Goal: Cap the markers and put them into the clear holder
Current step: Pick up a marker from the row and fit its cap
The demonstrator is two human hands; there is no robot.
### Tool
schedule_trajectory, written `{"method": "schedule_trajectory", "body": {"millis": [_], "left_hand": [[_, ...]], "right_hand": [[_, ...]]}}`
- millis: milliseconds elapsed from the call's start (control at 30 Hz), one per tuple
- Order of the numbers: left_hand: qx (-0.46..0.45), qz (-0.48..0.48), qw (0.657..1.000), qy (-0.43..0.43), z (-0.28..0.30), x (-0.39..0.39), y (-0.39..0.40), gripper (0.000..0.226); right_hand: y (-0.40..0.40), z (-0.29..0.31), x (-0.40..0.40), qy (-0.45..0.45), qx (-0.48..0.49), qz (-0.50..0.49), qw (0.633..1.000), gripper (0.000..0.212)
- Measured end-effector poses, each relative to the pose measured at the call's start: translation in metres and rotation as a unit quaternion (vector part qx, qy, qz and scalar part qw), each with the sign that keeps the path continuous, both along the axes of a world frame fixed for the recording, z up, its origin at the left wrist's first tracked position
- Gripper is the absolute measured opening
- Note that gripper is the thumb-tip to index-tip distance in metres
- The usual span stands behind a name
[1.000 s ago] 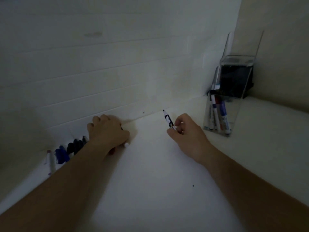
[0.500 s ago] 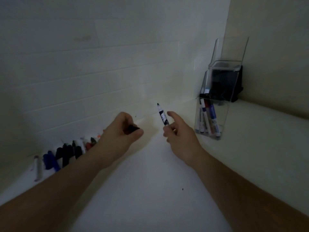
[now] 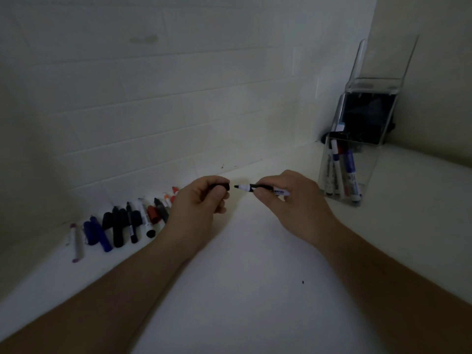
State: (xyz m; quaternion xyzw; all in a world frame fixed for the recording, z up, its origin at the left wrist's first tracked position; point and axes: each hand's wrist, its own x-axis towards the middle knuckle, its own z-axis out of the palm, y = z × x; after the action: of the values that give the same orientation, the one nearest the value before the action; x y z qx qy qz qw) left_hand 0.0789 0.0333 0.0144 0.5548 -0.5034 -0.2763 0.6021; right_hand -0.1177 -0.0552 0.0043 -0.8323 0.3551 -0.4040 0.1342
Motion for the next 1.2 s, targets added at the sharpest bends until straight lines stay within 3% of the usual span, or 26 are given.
{"method": "schedule_trajectory", "body": {"millis": [267, 333, 433, 533, 667, 867, 1200], "left_hand": [[0.000, -0.029, 0.999, -0.031, 0.000, -0.003, 0.002, 0.022], [0.007, -0.011, 0.995, -0.101, -0.001, -0.003, 0.003, 0.019], [0.008, 0.019, 0.962, -0.273, -0.002, -0.003, 0.005, 0.022], [0.020, 0.017, 0.940, -0.340, -0.001, -0.006, 0.003, 0.029], [0.025, 0.019, 0.891, -0.452, 0.002, -0.004, -0.001, 0.021], [0.006, 0.023, 0.880, -0.474, 0.003, -0.006, 0.004, 0.017], [-0.025, 0.047, 0.874, -0.482, 0.006, -0.006, 0.008, 0.017]], "right_hand": [[0.004, 0.002, 0.000, 0.030, -0.017, -0.008, 0.999, 0.037], [0.006, 0.003, 0.000, 0.055, -0.040, -0.022, 0.997, 0.032], [0.013, 0.008, 0.000, 0.080, -0.094, -0.050, 0.991, 0.027], [0.018, 0.015, -0.002, 0.104, -0.147, -0.068, 0.981, 0.026], [0.020, 0.018, -0.005, 0.139, -0.180, -0.061, 0.972, 0.023], [0.021, 0.019, -0.007, 0.161, -0.145, -0.040, 0.975, 0.023], [0.024, 0.010, 0.001, 0.098, -0.099, -0.022, 0.990, 0.032]]}}
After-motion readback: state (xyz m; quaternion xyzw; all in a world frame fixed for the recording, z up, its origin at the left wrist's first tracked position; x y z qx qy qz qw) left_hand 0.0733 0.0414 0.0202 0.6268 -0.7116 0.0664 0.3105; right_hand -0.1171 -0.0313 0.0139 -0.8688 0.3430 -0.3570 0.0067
